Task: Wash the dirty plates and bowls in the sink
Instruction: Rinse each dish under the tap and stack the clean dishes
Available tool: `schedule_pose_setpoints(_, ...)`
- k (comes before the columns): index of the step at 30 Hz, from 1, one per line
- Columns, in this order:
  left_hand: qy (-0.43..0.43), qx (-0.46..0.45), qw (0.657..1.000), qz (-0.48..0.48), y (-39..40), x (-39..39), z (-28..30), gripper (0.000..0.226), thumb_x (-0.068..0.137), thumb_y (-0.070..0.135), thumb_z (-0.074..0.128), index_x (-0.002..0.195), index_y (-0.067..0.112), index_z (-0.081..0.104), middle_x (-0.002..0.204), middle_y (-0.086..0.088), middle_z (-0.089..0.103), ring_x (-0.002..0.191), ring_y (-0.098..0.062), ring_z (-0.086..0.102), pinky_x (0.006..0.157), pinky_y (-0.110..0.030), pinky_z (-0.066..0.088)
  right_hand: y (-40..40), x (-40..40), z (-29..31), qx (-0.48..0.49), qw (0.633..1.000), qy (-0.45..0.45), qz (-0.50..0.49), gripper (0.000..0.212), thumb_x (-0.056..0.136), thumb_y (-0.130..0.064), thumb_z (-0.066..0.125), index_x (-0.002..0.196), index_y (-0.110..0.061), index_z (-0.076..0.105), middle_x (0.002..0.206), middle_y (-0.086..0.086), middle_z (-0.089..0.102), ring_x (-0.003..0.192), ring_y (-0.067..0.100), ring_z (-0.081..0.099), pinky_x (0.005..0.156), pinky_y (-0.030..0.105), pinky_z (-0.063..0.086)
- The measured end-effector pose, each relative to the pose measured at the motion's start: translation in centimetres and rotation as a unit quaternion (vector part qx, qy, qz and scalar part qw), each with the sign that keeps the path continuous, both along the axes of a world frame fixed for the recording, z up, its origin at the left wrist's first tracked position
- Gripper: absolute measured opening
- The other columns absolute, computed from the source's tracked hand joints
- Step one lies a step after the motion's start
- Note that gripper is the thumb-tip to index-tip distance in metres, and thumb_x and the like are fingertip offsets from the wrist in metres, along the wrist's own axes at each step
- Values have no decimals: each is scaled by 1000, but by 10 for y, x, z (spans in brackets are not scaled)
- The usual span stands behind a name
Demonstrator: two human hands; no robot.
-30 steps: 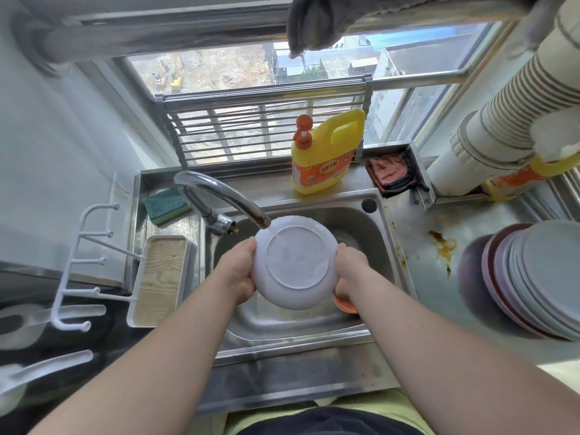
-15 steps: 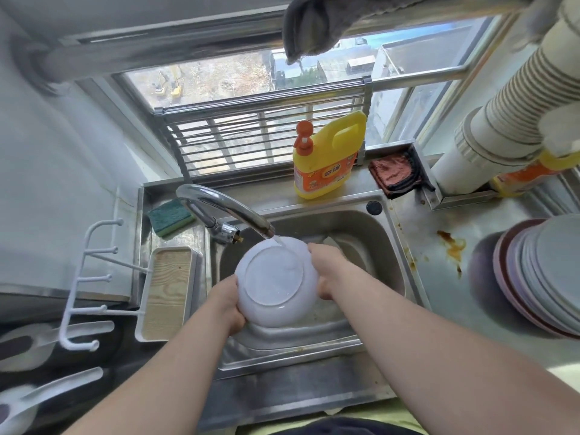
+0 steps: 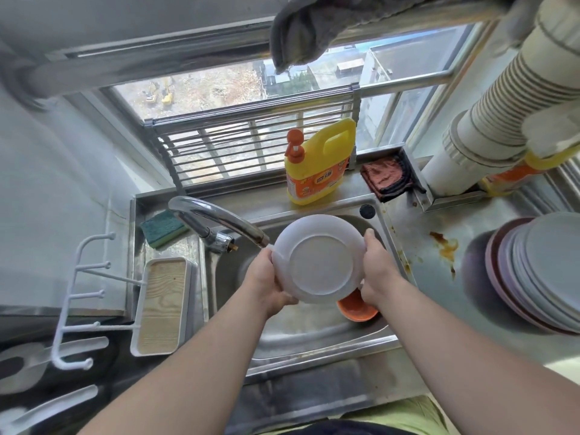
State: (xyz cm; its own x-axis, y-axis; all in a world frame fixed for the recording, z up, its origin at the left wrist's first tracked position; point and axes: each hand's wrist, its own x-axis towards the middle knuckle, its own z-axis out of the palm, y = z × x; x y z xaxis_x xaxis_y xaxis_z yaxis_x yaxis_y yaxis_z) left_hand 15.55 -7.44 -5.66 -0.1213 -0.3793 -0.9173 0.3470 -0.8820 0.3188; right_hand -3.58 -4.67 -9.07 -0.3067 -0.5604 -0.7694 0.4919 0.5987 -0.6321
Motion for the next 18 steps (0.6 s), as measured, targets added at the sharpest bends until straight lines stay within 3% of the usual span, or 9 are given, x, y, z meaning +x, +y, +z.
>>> schedule_pose_setpoints(2,-26,-31,999,18,-5,-4,5,28,107,47,45,95,32,66,99,1,72,95,-27,66,87,-41,52,5,-3,-7,32,997,-60,-39,58,106,-70,29,137,-32,61,125,2,73,106,21,69,76,37,51)
schedule_pose_setpoints(4,-80,-75,993,40,-8,-2,4,15,107,34,53,99,32,64,98,4,70,90,-23,65,86,-39,52,11,1,-10,46,992,-114,-22,65,106,-69,23,133,-27,64,127,4,72,112,21,64,92,41,46)
schedule_pose_setpoints(6,-99,-116,986,65,-11,10,-7,17,97,6,53,96,20,62,89,-1,64,82,-22,63,77,-33,51,15,9,-16,58,989,-138,9,60,106,-62,30,139,-24,62,133,2,66,121,21,57,103,48,35)
schedule_pose_setpoints(8,-96,-153,982,63,-10,26,-12,47,68,-11,49,111,5,58,102,-13,62,90,-29,66,79,-31,55,17,15,-19,70,985,-158,15,51,106,-52,38,140,-20,58,131,2,63,109,25,60,92,45,38)
schedule_pose_setpoints(10,-74,-157,983,55,-9,45,-20,104,37,-7,49,140,4,51,147,-25,51,123,-42,60,98,-44,53,17,21,-20,82,979,-179,45,47,111,-46,35,131,-12,60,120,10,72,97,30,71,84,41,49)
schedule_pose_setpoints(11,-59,-154,985,48,-8,52,-22,113,34,-7,50,146,9,48,158,-25,41,130,-43,56,100,-47,52,18,26,-19,92,978,-176,69,47,113,-44,34,128,-10,62,117,14,75,99,32,74,86,44,54)
schedule_pose_setpoints(13,-62,-135,988,26,-3,65,-23,104,51,-16,44,149,19,47,152,-20,47,127,-44,58,95,-52,55,16,37,-21,102,974,-156,133,40,112,-45,45,122,-15,68,115,14,78,107,36,74,91,50,59)
schedule_pose_setpoints(15,-60,-130,990,4,3,72,-25,97,58,-18,39,149,16,49,142,-20,58,118,-45,63,82,-53,61,13,44,-25,112,971,-100,187,36,105,-48,60,123,-20,72,113,10,79,105,37,75,94,57,60)
schedule_pose_setpoints(18,-70,-126,989,-17,9,76,-28,76,74,-14,44,140,22,61,132,-17,68,111,-43,67,77,-52,62,4,49,-44,108,977,-19,182,38,99,-51,61,126,-26,70,110,4,80,103,36,75,96,58,58)
